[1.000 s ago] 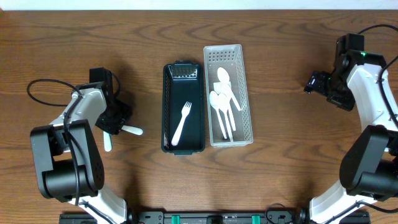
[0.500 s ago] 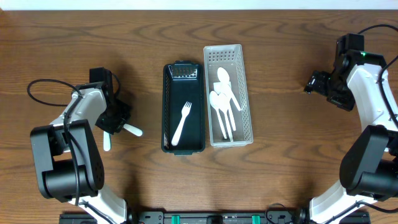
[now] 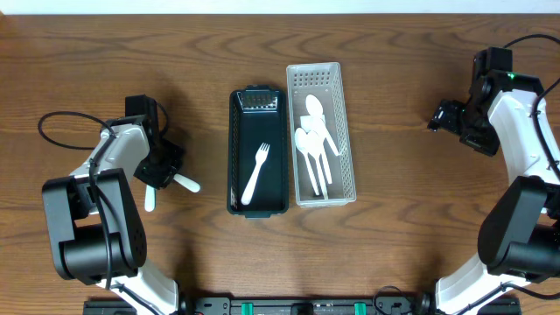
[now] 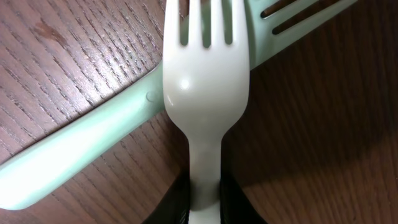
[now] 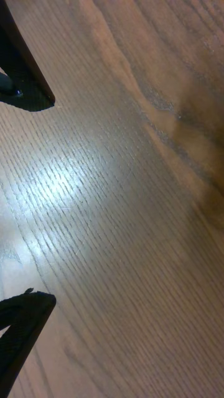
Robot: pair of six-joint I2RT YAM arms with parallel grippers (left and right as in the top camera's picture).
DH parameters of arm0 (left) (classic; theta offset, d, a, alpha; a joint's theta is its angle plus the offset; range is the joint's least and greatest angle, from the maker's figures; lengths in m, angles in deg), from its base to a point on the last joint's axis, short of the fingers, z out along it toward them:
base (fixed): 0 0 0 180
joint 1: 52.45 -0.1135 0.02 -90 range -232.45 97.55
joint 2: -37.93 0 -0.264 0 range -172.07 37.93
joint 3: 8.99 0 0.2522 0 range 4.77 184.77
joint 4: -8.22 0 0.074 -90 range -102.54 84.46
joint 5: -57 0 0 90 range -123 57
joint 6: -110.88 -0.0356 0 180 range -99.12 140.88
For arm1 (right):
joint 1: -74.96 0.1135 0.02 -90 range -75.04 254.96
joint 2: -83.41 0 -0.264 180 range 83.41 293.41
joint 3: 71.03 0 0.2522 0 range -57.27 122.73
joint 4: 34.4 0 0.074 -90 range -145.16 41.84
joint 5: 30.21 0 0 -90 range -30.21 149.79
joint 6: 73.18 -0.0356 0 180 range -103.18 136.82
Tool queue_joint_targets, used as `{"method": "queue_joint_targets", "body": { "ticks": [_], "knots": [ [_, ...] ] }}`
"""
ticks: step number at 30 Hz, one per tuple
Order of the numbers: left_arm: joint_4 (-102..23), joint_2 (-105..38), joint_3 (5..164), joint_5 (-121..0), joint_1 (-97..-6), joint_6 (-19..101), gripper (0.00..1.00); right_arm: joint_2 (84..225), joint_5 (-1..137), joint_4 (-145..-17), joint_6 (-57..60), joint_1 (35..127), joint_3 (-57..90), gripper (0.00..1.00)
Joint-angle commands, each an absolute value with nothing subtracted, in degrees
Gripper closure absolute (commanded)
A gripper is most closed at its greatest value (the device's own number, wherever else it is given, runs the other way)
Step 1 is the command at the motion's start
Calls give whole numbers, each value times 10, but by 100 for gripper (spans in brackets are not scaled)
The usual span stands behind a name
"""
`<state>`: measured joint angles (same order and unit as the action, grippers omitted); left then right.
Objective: Pack container
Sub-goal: 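Lower the fork into the black basket and release it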
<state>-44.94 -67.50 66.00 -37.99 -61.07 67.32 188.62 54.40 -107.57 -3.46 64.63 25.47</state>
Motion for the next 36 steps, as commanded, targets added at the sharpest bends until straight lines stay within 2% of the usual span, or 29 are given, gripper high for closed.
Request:
{"method": "queue_joint_targets", "body": {
  "ticks": [1, 10, 14, 20, 28, 33, 36],
  "knots": [
    [-466, -682, 647, -379, -610, 670, 92, 1886, 542, -1077, -26, 645, 256, 4],
    [-582, -579, 718, -371, -567, 631, 91, 1886, 542, -1073, -26, 645, 256, 4],
    [-627, -512, 782, -346, -501, 582, 91, 1886, 542, -1073, -26, 645, 256, 4],
    [-615, -469, 863, -345, -384, 433, 86, 1886, 542, -1073, -26, 645, 256, 4],
    [-566, -541, 867, -344, -266, 333, 87, 1886, 542, -1070, -26, 645, 256, 4],
    [-566, -645, 867, -345, -250, 334, 94, 1886, 542, -1073, -26, 645, 256, 4],
    [-570, -688, 867, -345, -252, 334, 94, 1886, 542, -1076, -26, 645, 256, 4]
  ]
}}
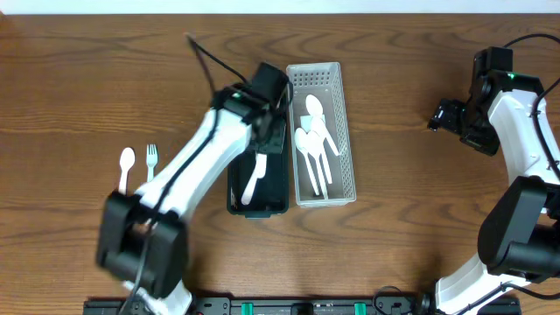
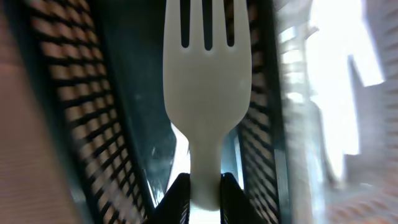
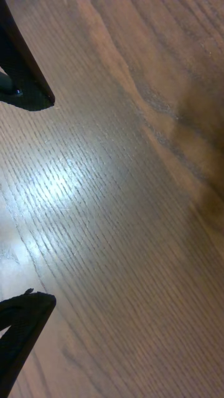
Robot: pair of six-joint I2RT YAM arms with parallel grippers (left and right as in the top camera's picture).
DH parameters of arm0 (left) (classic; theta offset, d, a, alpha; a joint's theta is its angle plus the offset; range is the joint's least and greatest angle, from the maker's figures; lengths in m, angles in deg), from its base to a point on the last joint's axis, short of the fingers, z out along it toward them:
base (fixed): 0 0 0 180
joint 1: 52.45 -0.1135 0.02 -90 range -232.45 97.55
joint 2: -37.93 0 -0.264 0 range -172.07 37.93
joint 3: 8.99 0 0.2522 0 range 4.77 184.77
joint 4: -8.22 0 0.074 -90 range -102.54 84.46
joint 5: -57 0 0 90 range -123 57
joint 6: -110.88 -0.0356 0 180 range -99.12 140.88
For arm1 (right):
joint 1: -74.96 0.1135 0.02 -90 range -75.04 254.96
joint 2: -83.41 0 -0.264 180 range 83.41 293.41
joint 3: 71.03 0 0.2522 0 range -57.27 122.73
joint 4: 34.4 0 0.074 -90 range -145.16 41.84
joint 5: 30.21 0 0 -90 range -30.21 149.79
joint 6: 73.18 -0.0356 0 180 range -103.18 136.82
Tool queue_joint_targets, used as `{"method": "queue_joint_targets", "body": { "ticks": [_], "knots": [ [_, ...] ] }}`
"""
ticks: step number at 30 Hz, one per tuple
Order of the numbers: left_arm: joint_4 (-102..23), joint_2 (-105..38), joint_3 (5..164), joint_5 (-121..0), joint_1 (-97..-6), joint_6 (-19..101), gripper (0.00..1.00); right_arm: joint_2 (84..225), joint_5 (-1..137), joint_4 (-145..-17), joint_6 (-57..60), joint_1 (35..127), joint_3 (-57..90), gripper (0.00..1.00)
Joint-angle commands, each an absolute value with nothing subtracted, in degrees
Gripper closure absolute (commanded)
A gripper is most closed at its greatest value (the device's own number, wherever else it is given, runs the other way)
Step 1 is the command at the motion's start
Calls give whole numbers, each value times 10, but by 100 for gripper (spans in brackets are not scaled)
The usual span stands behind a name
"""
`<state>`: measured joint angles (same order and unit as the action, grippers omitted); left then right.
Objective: Pack container
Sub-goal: 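Lower the fork into the black basket and release it, then move left gripper to the pale green fork and grasp it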
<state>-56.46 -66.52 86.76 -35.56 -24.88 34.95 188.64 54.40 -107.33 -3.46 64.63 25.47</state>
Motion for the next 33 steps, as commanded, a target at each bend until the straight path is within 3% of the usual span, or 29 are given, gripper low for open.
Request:
{"method": "queue_joint_targets", "body": {
  "ticks": [1, 4, 5, 6, 9, 20, 23, 33],
  "knots": [
    [-572, -698, 867, -345, -252, 334, 94, 1886, 542, -1078, -26, 645, 256, 4],
    [-574, -705, 867, -344, -252, 334, 93, 1886, 542, -1081, -26, 645, 256, 4],
    [-574, -705, 867, -344, -252, 333, 83, 1886, 542, -1082, -26, 645, 256, 4],
    [-574, -703, 867, -342, -252, 334, 65, 1886, 542, -1083, -26, 645, 256, 4],
    [-581, -696, 868, -333, -252, 333, 49, 1886, 542, -1083, -26, 645, 256, 4],
    [-713, -549, 993, -216, -272, 318, 40, 1886, 542, -1085, -26, 645, 256, 4],
    [-727, -480, 1014, -198, -323, 318, 24, 1886, 540, -1083, -25, 645, 256, 4],
    [-787, -457, 971, -229, -583, 280, 21, 1886, 540, -1075, -24, 645, 256, 4]
  ]
}}
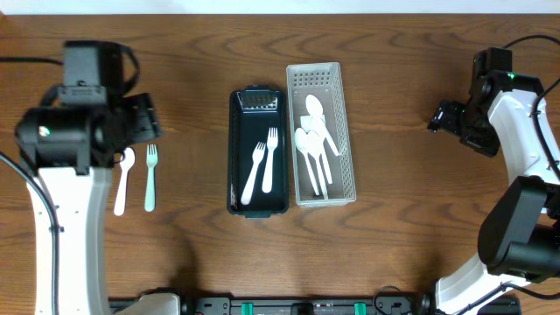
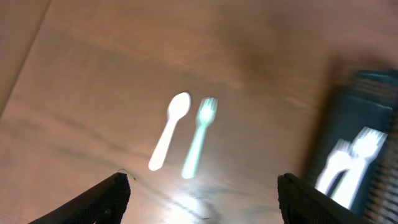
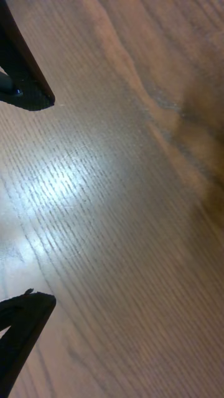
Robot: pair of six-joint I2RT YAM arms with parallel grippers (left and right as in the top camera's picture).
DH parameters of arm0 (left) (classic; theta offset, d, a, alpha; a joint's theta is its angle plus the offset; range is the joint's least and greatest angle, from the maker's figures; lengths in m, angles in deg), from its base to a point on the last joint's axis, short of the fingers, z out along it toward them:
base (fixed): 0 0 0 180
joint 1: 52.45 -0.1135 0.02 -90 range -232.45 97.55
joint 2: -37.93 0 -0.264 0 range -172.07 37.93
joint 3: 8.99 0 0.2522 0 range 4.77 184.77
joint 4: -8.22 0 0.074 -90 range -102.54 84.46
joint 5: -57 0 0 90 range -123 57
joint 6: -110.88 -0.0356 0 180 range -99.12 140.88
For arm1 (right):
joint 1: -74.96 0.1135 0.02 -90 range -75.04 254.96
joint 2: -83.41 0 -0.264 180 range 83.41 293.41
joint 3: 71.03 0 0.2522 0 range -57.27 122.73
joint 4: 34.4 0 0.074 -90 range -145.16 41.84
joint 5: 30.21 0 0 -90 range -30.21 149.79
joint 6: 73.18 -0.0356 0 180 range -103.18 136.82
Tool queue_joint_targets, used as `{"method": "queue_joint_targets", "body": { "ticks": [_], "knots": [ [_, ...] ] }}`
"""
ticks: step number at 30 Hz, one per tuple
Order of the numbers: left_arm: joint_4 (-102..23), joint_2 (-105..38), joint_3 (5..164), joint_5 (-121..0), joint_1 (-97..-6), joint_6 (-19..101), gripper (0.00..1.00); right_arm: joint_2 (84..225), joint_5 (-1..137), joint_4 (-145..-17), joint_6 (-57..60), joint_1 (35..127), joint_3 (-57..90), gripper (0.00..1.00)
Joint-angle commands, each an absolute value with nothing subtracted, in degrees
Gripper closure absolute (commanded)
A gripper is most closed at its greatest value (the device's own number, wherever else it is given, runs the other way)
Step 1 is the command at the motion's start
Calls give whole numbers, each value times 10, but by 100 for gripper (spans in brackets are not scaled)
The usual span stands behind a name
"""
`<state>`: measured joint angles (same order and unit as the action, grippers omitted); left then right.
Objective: Pack container
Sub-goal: 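Move left gripper to the pale green fork and grasp it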
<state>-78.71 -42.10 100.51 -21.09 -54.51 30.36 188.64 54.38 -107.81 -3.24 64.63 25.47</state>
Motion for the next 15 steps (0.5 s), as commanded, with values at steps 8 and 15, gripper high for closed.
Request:
{"method": "queue_joint_targets", "body": {
  "ticks": [8, 15],
  "knots": [
    [-691, -559, 842, -288, -619, 277, 21, 1886, 540, -1072, -19, 645, 256, 4],
    [-613, -646, 782, -300, -617, 247, 21, 1886, 540, -1073, -15, 645, 256, 4]
  ]
}}
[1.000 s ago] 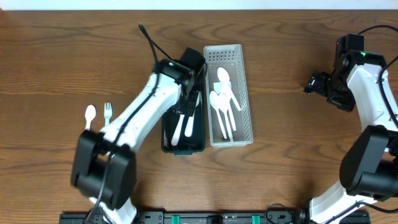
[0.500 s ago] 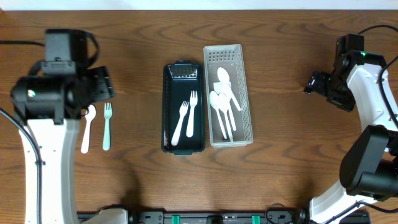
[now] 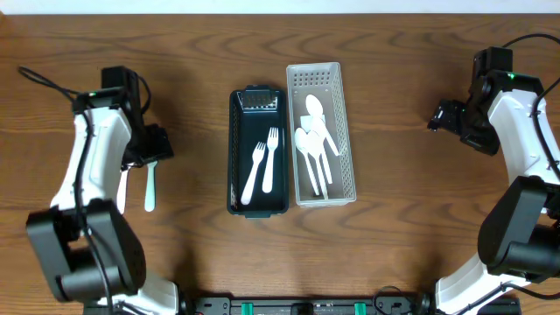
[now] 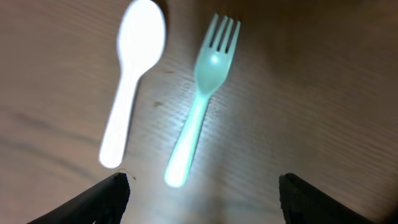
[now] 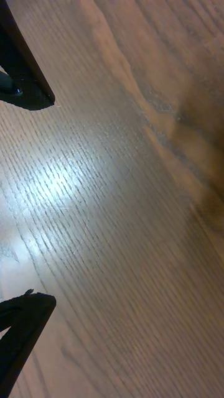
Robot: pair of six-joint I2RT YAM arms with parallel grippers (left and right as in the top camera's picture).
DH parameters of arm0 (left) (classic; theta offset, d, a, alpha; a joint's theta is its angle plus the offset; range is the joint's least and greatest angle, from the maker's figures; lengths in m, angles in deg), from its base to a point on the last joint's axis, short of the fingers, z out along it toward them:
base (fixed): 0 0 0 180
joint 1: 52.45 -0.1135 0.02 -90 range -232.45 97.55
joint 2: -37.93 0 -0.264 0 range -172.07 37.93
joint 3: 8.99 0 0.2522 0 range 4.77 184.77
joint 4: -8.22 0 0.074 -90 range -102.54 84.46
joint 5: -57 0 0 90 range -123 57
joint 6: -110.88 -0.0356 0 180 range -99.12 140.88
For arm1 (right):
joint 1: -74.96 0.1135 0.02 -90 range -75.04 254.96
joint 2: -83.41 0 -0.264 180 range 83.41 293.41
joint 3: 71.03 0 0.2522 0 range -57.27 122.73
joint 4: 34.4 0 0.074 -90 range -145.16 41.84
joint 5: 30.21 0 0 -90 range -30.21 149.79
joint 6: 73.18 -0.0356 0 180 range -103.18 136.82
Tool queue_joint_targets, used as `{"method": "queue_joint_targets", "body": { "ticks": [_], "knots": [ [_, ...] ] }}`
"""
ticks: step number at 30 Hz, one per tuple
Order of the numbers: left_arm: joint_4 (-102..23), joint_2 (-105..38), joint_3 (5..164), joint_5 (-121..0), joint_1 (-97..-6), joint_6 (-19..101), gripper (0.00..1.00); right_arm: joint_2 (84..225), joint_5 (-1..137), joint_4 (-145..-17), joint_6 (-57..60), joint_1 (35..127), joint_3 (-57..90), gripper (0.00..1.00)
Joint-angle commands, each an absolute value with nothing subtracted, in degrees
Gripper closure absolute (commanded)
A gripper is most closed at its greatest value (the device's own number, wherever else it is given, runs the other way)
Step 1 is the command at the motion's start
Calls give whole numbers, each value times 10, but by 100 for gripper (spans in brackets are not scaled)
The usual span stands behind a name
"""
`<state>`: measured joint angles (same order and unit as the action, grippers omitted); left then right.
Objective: Pack container
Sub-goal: 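Move left gripper to the pale green fork and grasp it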
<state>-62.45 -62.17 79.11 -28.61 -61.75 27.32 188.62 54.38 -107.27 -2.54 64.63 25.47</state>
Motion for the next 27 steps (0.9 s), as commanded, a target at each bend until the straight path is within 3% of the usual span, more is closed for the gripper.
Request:
{"method": "queue_joint_targets", "body": {
  "ticks": [1, 27],
  "knots": [
    [-606, -656, 780, -300, -617, 242, 21, 1886, 540, -1073, -15, 645, 256, 4],
    [-560, -775, 768, -301, -620, 209, 21, 1886, 540, -1078, -15, 645, 256, 3]
  ]
}}
